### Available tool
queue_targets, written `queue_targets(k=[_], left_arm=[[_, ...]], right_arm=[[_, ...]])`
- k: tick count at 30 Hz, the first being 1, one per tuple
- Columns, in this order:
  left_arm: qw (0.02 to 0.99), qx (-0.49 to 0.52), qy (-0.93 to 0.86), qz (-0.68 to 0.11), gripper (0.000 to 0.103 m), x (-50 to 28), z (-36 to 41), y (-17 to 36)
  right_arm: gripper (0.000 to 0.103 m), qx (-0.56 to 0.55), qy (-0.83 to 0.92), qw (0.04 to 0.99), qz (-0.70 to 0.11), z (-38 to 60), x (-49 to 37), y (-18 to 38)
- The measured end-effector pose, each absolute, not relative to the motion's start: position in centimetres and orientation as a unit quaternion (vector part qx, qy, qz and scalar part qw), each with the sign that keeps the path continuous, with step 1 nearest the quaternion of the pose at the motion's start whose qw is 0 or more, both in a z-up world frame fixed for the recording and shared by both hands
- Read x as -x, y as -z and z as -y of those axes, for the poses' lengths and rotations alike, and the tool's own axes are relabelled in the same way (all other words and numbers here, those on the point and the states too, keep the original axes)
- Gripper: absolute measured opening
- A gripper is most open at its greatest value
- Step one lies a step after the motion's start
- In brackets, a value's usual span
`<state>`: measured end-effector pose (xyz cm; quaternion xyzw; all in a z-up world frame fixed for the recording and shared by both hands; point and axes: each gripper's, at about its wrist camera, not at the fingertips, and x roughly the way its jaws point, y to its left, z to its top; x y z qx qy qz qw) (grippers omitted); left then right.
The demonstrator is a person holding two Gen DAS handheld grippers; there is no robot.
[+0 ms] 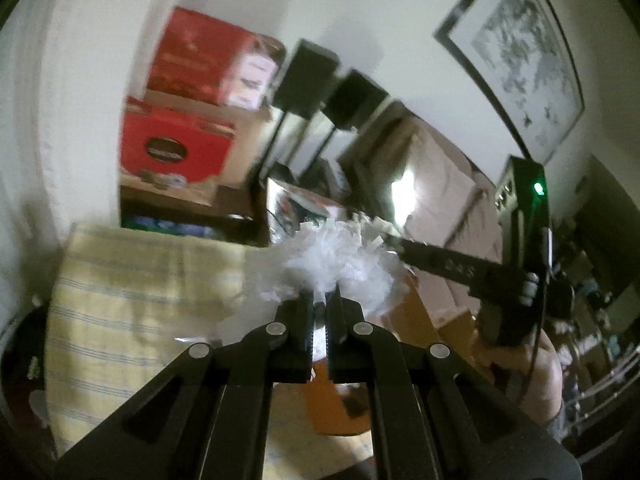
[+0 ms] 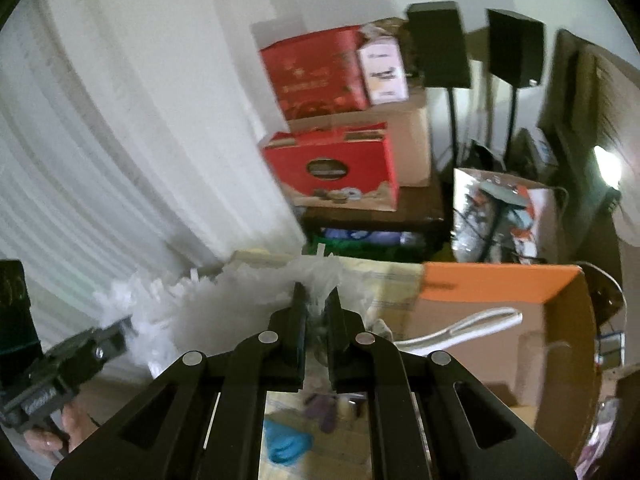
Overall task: Organize objects
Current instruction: 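Carry the feather duster into the orange box and open both grippers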
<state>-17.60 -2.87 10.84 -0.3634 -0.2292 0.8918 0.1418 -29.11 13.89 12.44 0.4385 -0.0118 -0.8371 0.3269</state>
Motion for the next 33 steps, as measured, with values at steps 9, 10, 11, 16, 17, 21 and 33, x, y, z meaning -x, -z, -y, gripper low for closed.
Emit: queue_targets(k=[9,10,11,16,17,21,33], left_arm=[[0.185,0.404,-0.868,0.219,0.004,19.6,-4.7,-7.7],[0.185,0.41,-0.867,0.215,0.003,19.8,-5.4,-7.3],[0.189,0.417,-0.863,0.213,0.003,19.9,-5.9,-6.8],[0.192,0.438,-0.855,0.199,0.003,20.0,-7.7,-4.9],[0.193,0.443,-0.852,0.2,0.003,20.0,-7.9,-4.6],[0.196,0.459,-0.845,0.191,0.003,20.0,-9.2,-3.3],[0.193,0.523,-0.815,0.155,0.004,19.9,-13.6,2.9]], right_arm=[[0.004,-0.466,0.827,0.308,0.068,-20.6,31.8,-10.1],[0.004,-0.467,0.827,0.306,0.068,-21.0,32.0,-9.9],[0.004,-0.469,0.827,0.302,0.065,-21.3,32.1,-9.6],[0.007,-0.494,0.817,0.29,0.073,-22.8,32.5,-7.2],[0.008,-0.501,0.813,0.288,0.075,-23.2,32.4,-6.6],[0.008,-0.512,0.812,0.272,0.076,-24.4,32.2,-4.9],[0.019,-0.508,0.821,0.249,0.073,-27.8,30.4,-4.4]])
